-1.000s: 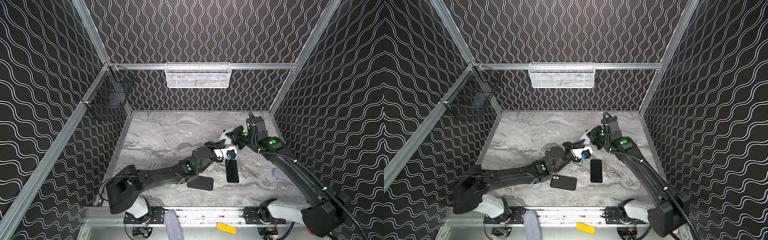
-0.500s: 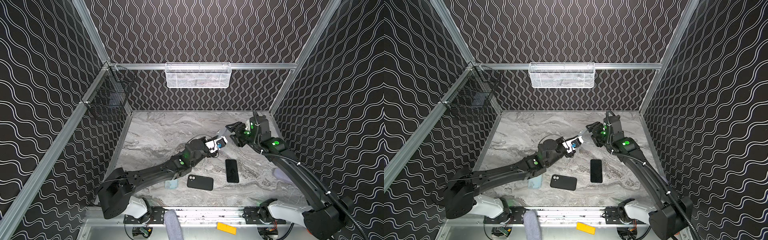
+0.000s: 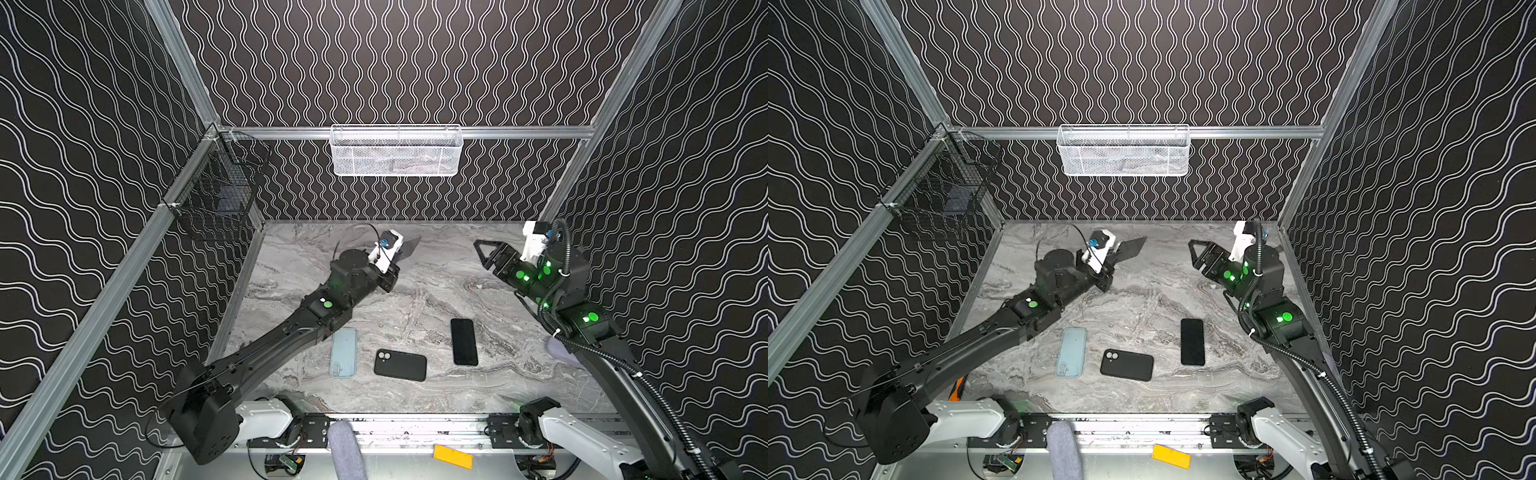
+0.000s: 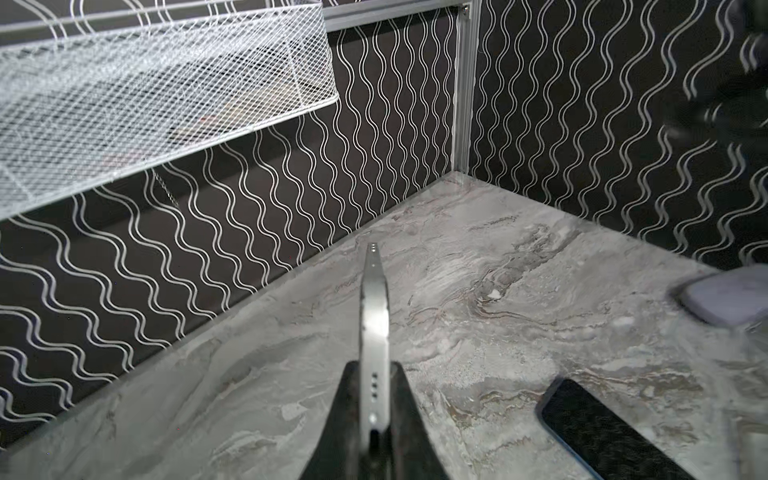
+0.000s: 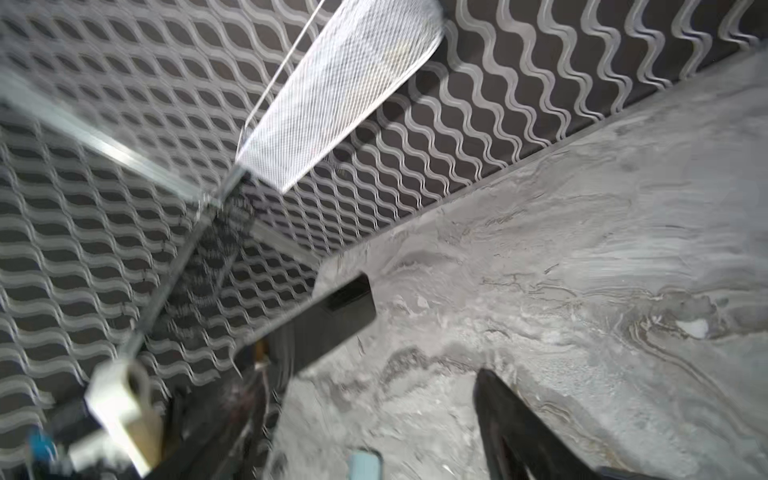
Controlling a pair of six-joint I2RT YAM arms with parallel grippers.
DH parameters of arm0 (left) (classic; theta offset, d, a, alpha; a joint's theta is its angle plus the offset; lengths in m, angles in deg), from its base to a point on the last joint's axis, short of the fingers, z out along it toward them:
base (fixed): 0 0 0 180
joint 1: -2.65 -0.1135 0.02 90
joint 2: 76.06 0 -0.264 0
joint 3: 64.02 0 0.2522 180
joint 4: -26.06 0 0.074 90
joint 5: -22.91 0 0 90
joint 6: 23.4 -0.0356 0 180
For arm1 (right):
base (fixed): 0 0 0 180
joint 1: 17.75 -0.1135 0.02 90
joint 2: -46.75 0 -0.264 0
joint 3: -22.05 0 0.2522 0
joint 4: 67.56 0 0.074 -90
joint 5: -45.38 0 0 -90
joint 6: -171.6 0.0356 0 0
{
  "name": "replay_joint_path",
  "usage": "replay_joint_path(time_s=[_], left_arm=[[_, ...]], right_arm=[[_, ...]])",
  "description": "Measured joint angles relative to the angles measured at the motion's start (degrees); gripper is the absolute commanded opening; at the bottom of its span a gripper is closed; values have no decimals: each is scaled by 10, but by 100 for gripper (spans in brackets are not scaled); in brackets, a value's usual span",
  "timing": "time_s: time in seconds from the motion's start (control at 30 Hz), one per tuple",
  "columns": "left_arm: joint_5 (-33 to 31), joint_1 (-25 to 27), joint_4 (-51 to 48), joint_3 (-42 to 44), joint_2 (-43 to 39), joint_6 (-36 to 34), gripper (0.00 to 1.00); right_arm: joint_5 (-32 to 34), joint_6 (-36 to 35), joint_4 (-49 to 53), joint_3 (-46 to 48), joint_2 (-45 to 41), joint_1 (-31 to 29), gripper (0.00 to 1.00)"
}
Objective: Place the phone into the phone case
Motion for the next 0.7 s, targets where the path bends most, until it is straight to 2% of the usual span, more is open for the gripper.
replay_joint_path(time_s=[0.2, 0.4, 0.57, 0.7], left_arm=[[145, -92, -66, -11, -16, 134, 0], [282, -161, -70, -6, -20, 271, 0], [355, -179, -82, -12, -23, 328, 0], [392, -182, -95, -24, -29, 345, 0]], right_arm=[[-185, -57, -40, 71, 2, 28, 83], [-377, -36, -159, 133, 12, 47, 81], [-475, -14, -244, 162, 20, 50, 79], [-499, -14, -285, 165, 23, 50, 80]])
